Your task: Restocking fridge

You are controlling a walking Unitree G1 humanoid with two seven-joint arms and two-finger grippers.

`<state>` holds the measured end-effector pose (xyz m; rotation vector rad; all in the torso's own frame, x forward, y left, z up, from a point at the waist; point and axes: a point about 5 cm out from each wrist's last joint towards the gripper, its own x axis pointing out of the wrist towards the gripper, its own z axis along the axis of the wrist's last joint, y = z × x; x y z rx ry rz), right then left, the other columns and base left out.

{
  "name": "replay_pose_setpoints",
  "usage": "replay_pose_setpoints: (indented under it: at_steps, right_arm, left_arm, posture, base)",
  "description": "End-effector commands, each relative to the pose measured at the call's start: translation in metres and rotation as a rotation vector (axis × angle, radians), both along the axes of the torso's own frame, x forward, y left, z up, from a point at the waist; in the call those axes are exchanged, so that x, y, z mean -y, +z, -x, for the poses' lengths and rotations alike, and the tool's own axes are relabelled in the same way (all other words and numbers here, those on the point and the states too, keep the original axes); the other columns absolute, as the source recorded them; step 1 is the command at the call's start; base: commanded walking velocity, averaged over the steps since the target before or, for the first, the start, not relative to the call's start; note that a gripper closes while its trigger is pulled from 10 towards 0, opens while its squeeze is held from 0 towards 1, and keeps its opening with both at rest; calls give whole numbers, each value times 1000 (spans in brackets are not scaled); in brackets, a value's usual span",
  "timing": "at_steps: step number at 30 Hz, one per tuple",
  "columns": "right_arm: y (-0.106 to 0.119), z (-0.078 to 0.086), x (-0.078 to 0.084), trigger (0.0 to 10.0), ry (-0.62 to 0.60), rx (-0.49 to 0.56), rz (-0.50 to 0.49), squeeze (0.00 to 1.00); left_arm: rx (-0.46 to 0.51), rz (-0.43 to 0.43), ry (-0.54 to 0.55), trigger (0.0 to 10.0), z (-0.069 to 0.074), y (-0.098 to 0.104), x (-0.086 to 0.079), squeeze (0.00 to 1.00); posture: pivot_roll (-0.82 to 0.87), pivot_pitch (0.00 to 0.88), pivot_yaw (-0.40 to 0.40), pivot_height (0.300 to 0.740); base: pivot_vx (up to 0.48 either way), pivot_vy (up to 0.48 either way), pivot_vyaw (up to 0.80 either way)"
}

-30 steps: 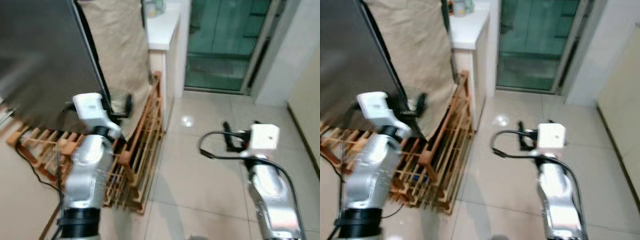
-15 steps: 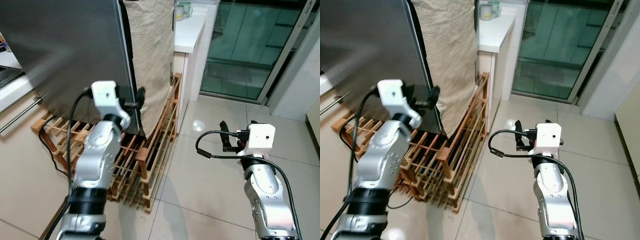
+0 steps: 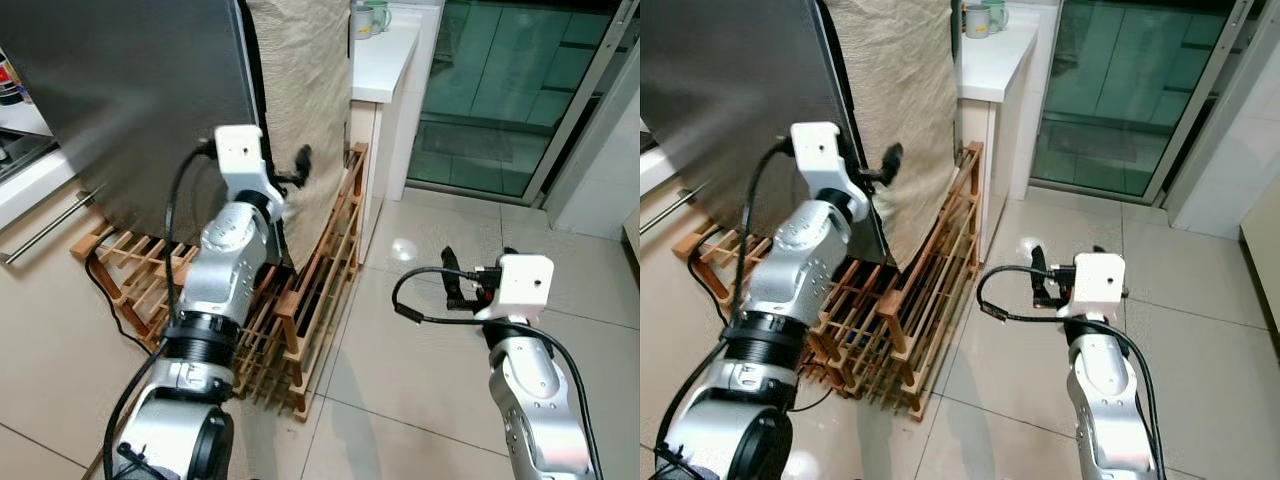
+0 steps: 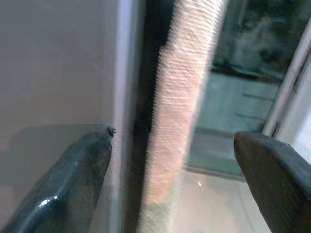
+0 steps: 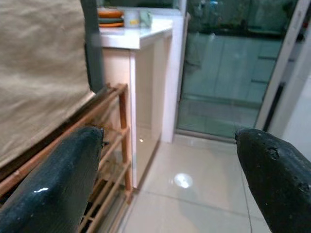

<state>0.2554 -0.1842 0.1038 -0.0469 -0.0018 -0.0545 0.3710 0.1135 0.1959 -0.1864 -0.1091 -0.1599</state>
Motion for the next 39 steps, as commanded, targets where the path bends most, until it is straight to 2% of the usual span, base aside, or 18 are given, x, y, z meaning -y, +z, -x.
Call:
replay_pose_setpoints:
  at_steps: [1,5,7,15,22,31,35,39]
  right_arm:
    - [7,0,0,10000,-9,20,-1,0]
    - [6,0,0,10000,-11,15,-2,0]
    - [6,0,0,10000,-12,15,-2,0]
    - [5,3,0,10000,-20,14,-5,0]
    - [4,4,1,10000,-31,12,-6,0]
    - [4,1,4,10000,-35,11,1,0]
    - [3,0,4,10000,-31,9,4,0]
    - [4,-2,2,10000,-23,13,4,0]
  left_arm:
    - [2,-6,10,10000,-4,2,2,0]
    - [-27,62,-1,10000,-6,1,9,0]
    - [-29,66,-6,10000,-6,1,10,0]
    - [7,103,-134,10000,-3,10,35,0]
    - [12,60,-182,10000,6,11,40,0]
    - [-14,70,-207,10000,12,6,46,0]
    - [-37,68,-181,10000,9,1,43,0]
    - [-56,81,-146,10000,-1,1,43,0]
  posture:
    - [-127,0,71,740]
    - [-127,0,74,740]
    - [-127,0,74,740]
    - [-139,0,86,740]
    - [-140,0,93,740]
    - [-140,0,91,740]
    - [-137,0,87,740]
    - [-134,0,86,740]
  base:
    - [0,0,0]
    - [0,0,0]
    - [0,0,0]
    - [0,0,0]
    - [0,0,0]
    - [0,0,0]
    - [0,0,0]
    - [0,0,0]
